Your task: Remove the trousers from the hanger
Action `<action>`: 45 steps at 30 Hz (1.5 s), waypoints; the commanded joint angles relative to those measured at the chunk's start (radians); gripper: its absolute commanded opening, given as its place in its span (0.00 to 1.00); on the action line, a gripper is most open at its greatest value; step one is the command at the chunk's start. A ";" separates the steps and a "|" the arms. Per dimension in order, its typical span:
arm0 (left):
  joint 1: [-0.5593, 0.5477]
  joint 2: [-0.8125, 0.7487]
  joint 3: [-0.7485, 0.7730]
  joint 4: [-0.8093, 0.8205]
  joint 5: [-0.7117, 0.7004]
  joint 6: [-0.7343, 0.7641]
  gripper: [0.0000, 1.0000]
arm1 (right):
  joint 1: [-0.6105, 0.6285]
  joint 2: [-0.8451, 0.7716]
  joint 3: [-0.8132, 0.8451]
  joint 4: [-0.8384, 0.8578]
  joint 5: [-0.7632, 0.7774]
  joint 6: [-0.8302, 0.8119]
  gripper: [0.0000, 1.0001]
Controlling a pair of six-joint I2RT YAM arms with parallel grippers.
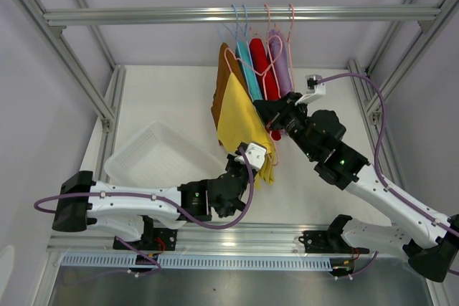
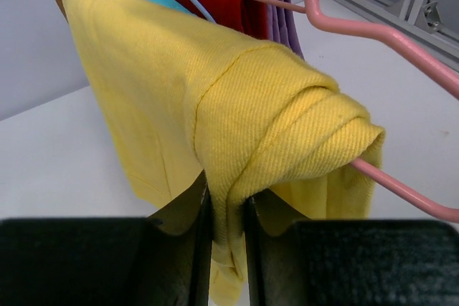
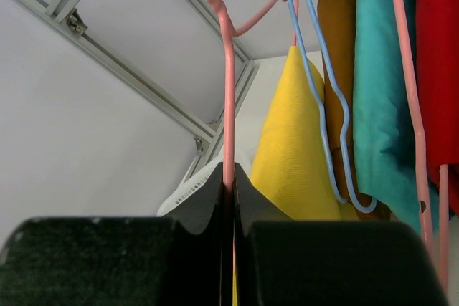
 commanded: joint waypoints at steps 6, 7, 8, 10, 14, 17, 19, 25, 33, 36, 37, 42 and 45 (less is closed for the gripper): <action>0.004 -0.115 0.063 0.031 -0.055 0.032 0.01 | 0.014 0.004 -0.011 0.112 0.020 -0.023 0.00; 0.001 -0.134 0.064 0.029 -0.055 0.039 0.00 | 0.016 0.010 -0.014 0.112 0.018 -0.026 0.00; 0.000 -0.141 0.072 0.028 -0.055 0.052 0.01 | 0.014 0.012 -0.017 0.112 0.018 -0.029 0.00; -0.005 -0.155 0.089 0.026 -0.061 0.082 0.01 | 0.016 0.019 -0.028 0.115 0.015 -0.031 0.00; -0.009 -0.186 0.121 0.031 -0.052 0.128 0.01 | 0.016 0.038 -0.046 0.126 0.004 -0.032 0.00; -0.009 -0.190 0.138 0.049 -0.054 0.165 0.01 | 0.020 0.053 -0.053 0.129 -0.003 -0.035 0.00; -0.009 -0.187 0.142 0.090 -0.057 0.203 0.01 | 0.022 0.058 -0.056 0.129 -0.004 -0.037 0.00; -0.009 -0.210 0.158 0.158 -0.069 0.286 0.01 | 0.028 0.059 -0.080 0.117 -0.002 -0.051 0.00; -0.006 -0.356 0.165 0.196 -0.077 0.359 0.01 | 0.025 0.029 -0.138 0.108 0.013 -0.066 0.00; -0.006 -0.408 0.171 0.213 -0.058 0.388 0.01 | 0.023 0.025 -0.155 0.115 0.015 -0.064 0.00; -0.005 -0.428 0.170 0.245 -0.064 0.418 0.00 | 0.023 0.024 -0.166 0.119 0.015 -0.066 0.00; 0.001 -0.497 0.161 0.247 -0.066 0.434 0.00 | 0.020 0.016 -0.194 0.126 0.018 -0.060 0.00; 0.004 -0.538 0.152 0.238 -0.068 0.434 0.01 | 0.013 0.013 -0.206 0.126 0.018 -0.060 0.00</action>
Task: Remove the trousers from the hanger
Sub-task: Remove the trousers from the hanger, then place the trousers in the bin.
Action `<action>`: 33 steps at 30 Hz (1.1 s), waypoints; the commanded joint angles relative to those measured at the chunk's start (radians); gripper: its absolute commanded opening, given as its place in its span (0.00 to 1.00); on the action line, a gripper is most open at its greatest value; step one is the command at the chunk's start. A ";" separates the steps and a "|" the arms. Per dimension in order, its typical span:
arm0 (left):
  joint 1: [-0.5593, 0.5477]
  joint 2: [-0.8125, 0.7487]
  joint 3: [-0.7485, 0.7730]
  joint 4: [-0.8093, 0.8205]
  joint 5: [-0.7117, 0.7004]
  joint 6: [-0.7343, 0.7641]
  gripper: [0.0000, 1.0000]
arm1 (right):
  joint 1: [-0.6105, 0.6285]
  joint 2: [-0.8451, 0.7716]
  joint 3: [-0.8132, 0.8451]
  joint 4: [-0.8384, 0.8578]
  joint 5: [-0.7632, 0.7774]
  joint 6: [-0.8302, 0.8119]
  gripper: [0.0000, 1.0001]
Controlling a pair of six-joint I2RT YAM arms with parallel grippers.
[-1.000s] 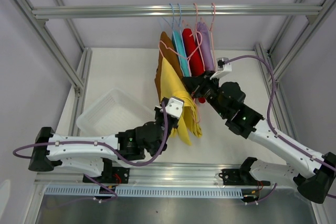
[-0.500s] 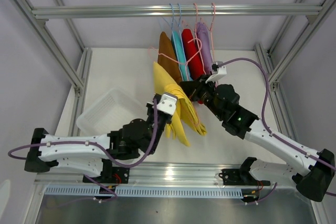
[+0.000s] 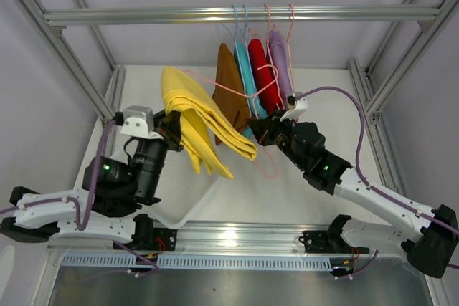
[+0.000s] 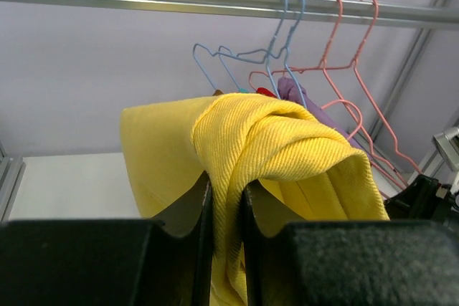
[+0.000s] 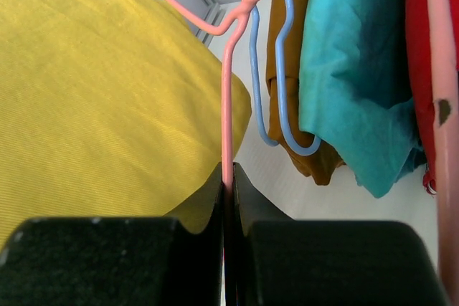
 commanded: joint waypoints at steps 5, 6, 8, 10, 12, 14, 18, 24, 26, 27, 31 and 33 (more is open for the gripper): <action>0.009 -0.111 0.037 0.076 0.057 -0.022 0.00 | -0.017 -0.024 -0.031 0.048 0.024 -0.006 0.00; 0.012 -0.122 0.043 0.063 0.065 -0.040 0.01 | -0.017 -0.020 -0.034 0.051 0.023 -0.005 0.00; 0.012 -0.134 0.073 -0.011 0.079 -0.100 0.01 | -0.016 -0.009 -0.035 0.060 0.015 0.004 0.00; 0.014 -0.122 0.112 -0.036 0.102 -0.120 0.01 | -0.013 0.009 -0.035 0.071 0.018 0.004 0.00; 0.012 -0.105 0.147 -0.071 0.120 -0.145 0.00 | -0.009 0.020 -0.040 0.085 0.022 0.003 0.00; 0.012 -0.084 0.161 -0.109 0.138 -0.184 0.01 | -0.008 0.040 -0.046 0.093 0.023 0.003 0.00; 0.012 -0.071 0.231 -0.195 0.189 -0.269 0.01 | -0.011 0.063 -0.055 0.103 0.032 -0.008 0.00; 0.010 -0.145 0.231 -0.252 0.198 -0.283 0.00 | -0.020 0.063 -0.072 0.096 0.036 -0.031 0.00; 0.012 -0.183 0.231 -0.279 0.192 -0.292 0.00 | -0.023 0.065 -0.077 0.094 0.036 -0.037 0.00; 0.012 -0.194 0.233 -0.313 0.192 -0.297 0.01 | -0.026 0.063 -0.078 0.094 0.036 -0.037 0.00; 0.012 -0.229 0.232 -0.391 0.117 -0.287 0.00 | -0.031 0.065 -0.084 0.094 0.036 -0.042 0.00; 0.012 -0.258 0.213 -0.418 0.087 -0.287 0.01 | -0.032 0.060 -0.087 0.093 0.035 -0.045 0.00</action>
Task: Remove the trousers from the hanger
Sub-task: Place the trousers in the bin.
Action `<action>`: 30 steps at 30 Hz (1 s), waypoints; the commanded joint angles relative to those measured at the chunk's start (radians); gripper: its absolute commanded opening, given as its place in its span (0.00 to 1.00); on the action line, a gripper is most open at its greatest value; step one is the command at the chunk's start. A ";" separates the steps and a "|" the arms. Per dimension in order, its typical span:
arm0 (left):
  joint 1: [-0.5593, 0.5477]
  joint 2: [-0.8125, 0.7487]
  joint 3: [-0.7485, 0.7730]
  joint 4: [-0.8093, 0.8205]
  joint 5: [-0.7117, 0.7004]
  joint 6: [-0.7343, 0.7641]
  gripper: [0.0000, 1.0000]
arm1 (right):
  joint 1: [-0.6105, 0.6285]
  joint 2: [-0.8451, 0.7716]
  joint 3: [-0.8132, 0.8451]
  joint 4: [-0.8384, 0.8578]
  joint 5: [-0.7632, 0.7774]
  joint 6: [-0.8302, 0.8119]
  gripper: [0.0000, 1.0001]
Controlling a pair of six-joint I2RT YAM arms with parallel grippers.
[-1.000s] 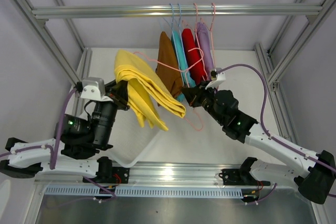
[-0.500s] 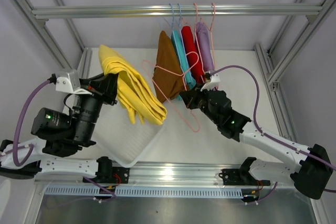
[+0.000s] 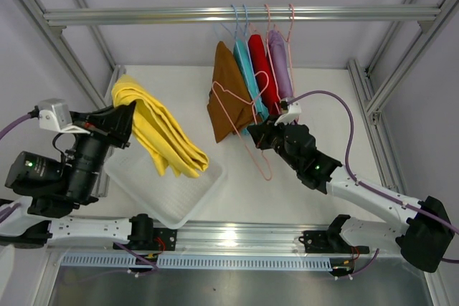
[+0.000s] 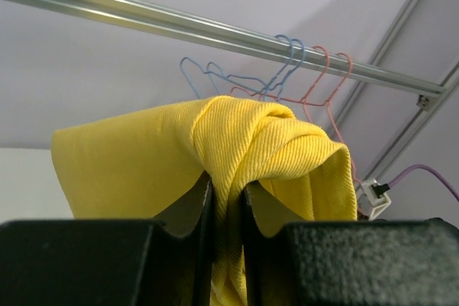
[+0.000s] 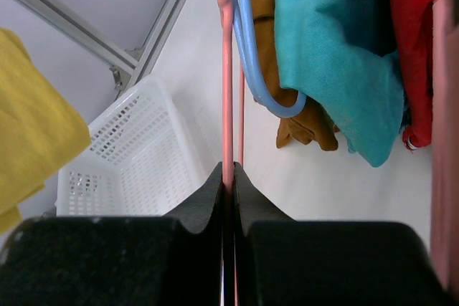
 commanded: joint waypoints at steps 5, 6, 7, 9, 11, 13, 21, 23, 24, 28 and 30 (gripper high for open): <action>0.004 -0.116 -0.087 0.025 -0.126 -0.033 0.00 | -0.024 -0.027 -0.018 0.018 0.042 -0.025 0.00; 0.004 -0.128 -0.099 0.024 -0.145 -0.050 0.00 | -0.026 -0.036 -0.019 0.016 0.042 -0.025 0.00; 0.005 -0.146 -0.112 0.012 -0.163 -0.059 0.00 | -0.027 -0.039 -0.023 0.012 0.044 -0.030 0.00; 0.007 -0.160 -0.145 -0.031 -0.215 -0.132 0.00 | -0.033 -0.048 -0.026 -0.001 0.045 -0.033 0.00; 0.016 -0.177 -0.152 -0.239 -0.257 -0.250 0.00 | -0.038 -0.065 -0.033 -0.013 0.044 -0.038 0.00; 0.018 -0.177 -0.124 -0.448 -0.336 -0.549 0.00 | -0.039 -0.085 -0.044 -0.025 0.046 -0.042 0.00; 0.018 -0.204 -0.156 -0.924 -0.425 -1.018 0.00 | -0.055 -0.125 -0.058 -0.073 0.047 -0.064 0.00; 0.019 -0.237 -0.208 -0.904 -0.432 -1.018 0.01 | -0.055 -0.133 -0.064 -0.080 0.049 -0.064 0.00; 0.018 -0.269 -0.223 -0.885 -0.433 -1.015 0.00 | -0.058 -0.136 -0.066 -0.083 0.052 -0.065 0.00; 0.018 -0.341 -0.308 -0.809 -0.430 -0.960 0.01 | -0.062 -0.140 -0.070 -0.087 0.056 -0.065 0.00; 0.018 -0.364 -0.349 -0.805 -0.426 -0.953 0.01 | -0.064 -0.137 -0.067 -0.087 0.055 -0.065 0.00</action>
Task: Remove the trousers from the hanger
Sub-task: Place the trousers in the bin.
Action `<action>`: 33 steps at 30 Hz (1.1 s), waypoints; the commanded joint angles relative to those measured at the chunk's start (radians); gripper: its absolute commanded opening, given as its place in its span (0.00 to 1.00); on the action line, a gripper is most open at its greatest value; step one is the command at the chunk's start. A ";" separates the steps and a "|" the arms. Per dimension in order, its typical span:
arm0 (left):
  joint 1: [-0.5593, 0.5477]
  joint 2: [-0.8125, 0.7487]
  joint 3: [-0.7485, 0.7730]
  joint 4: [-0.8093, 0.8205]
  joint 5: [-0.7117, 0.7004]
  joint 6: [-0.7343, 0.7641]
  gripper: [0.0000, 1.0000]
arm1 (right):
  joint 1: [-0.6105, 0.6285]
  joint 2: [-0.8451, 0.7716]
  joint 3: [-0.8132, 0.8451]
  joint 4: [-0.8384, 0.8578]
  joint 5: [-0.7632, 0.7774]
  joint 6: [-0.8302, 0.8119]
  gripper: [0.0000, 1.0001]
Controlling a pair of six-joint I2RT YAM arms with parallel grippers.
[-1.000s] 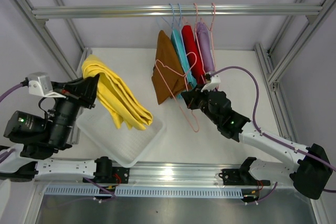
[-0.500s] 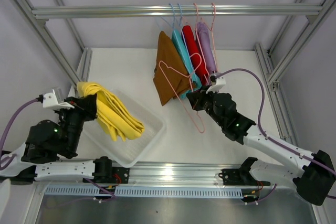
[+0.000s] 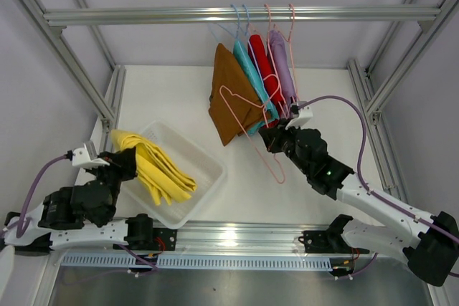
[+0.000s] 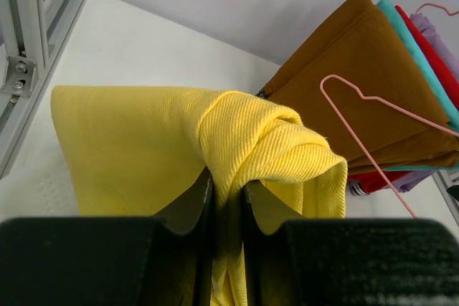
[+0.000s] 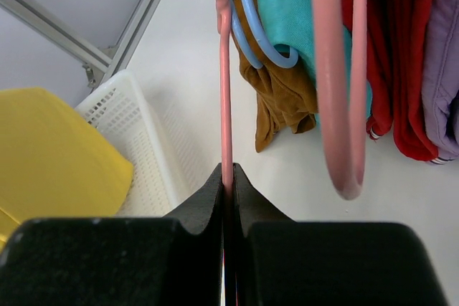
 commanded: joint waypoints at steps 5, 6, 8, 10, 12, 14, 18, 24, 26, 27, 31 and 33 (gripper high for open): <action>0.004 -0.071 -0.100 0.143 -0.060 -0.031 0.00 | -0.016 -0.017 -0.005 -0.008 0.063 -0.009 0.00; 0.004 -0.073 -0.134 0.151 -0.059 -0.031 0.01 | -0.018 -0.017 -0.007 -0.008 0.065 -0.010 0.00; 0.004 -0.067 -0.152 0.160 -0.057 -0.048 0.01 | -0.018 -0.022 -0.011 -0.005 0.066 -0.007 0.00; 0.006 -0.058 -0.191 0.157 -0.053 -0.068 0.01 | -0.021 -0.026 -0.016 -0.005 0.068 -0.007 0.00; 0.007 -0.042 -0.214 0.118 -0.041 -0.132 0.01 | -0.024 -0.032 -0.021 -0.007 0.069 -0.006 0.00; 0.017 -0.033 -0.229 0.047 -0.025 -0.279 0.01 | -0.027 -0.043 -0.030 -0.007 0.069 -0.004 0.00; 0.073 0.008 -0.243 -0.112 0.024 -0.472 0.01 | -0.034 -0.056 -0.044 -0.013 0.063 -0.006 0.00; 0.135 0.131 -0.240 -0.088 0.058 -0.499 0.19 | -0.053 -0.075 -0.062 -0.016 0.054 -0.009 0.00; 0.145 0.203 -0.234 -0.061 0.067 -0.493 0.43 | -0.062 -0.077 -0.065 -0.015 0.045 -0.009 0.00; 0.156 0.231 -0.209 -0.051 0.070 -0.487 0.50 | -0.064 -0.079 -0.067 -0.015 0.042 -0.009 0.00; 0.181 0.384 -0.130 0.073 0.107 -0.281 0.86 | -0.083 -0.077 -0.070 -0.008 0.022 -0.009 0.00; 0.192 0.422 -0.093 0.285 0.162 -0.126 0.96 | -0.091 -0.079 -0.071 -0.004 0.016 -0.007 0.00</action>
